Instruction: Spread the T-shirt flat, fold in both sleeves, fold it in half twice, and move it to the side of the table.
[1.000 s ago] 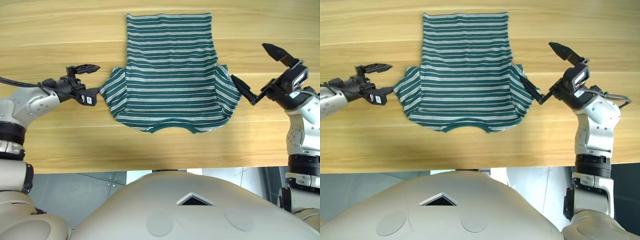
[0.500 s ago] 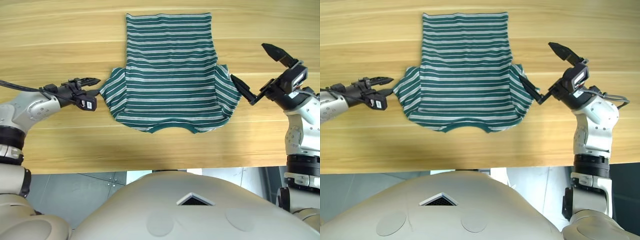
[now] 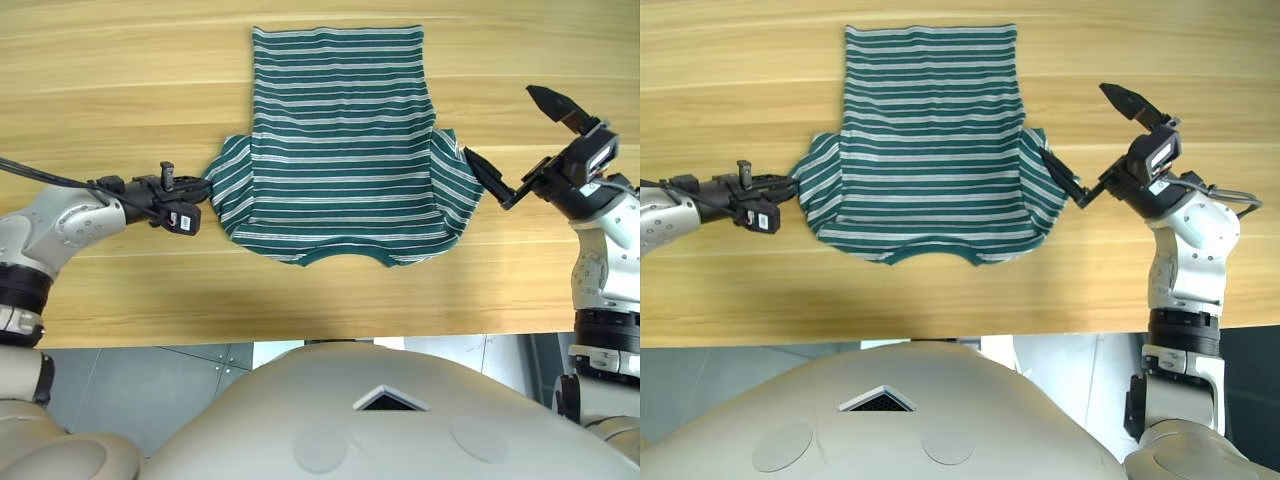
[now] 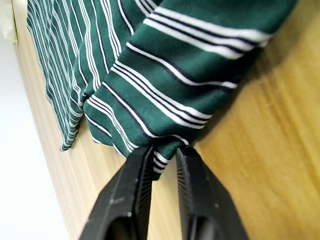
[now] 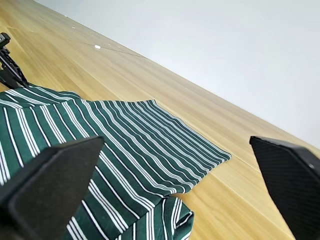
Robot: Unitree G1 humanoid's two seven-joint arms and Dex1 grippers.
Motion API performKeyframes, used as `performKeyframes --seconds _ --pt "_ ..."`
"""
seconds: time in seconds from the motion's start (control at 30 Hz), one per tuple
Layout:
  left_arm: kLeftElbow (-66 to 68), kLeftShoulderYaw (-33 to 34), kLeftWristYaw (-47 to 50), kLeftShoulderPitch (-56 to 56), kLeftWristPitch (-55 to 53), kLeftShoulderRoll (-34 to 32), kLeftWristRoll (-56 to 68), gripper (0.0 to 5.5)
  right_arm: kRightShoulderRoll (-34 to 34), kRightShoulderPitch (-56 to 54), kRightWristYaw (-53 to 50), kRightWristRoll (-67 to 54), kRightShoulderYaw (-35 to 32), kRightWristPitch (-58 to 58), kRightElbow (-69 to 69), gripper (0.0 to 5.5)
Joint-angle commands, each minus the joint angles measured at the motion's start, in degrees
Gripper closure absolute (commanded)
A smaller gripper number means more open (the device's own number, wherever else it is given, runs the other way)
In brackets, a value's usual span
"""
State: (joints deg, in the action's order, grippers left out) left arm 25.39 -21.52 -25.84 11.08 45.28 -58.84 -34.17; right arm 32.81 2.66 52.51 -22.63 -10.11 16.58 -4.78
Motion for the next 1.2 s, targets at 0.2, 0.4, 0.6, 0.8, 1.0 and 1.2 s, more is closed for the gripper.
performKeyframes --seconds 0.2,0.4,0.6,0.8,1.0,1.2 --pt "-1.24 0.24 -1.74 -1.67 -0.38 -0.31 -0.20 5.49 -0.13 -0.62 0.24 0.50 -0.04 0.71 -0.41 0.10" --pt "-2.94 1.58 -1.22 -2.15 0.63 -0.57 0.96 5.49 -0.24 -0.68 0.33 0.45 -0.07 0.77 -0.68 0.10" --pt "-3.93 3.40 0.59 -1.96 1.32 0.06 0.82 5.49 -0.16 -0.12 0.59 0.23 -0.15 0.86 -0.07 0.10" --pt "-2.89 4.66 3.77 -1.16 1.61 0.92 -0.07 5.49 -0.18 0.68 1.68 -1.08 -0.40 1.13 1.53 0.10" --pt "-0.27 4.55 6.17 -0.57 1.81 0.82 -2.94 5.49 -0.12 0.90 1.53 0.03 0.01 1.78 1.69 0.10" --pt "1.07 4.73 6.48 -0.72 4.22 -0.17 -1.85 5.49 -0.17 0.98 1.58 0.16 0.12 2.04 1.59 0.10"
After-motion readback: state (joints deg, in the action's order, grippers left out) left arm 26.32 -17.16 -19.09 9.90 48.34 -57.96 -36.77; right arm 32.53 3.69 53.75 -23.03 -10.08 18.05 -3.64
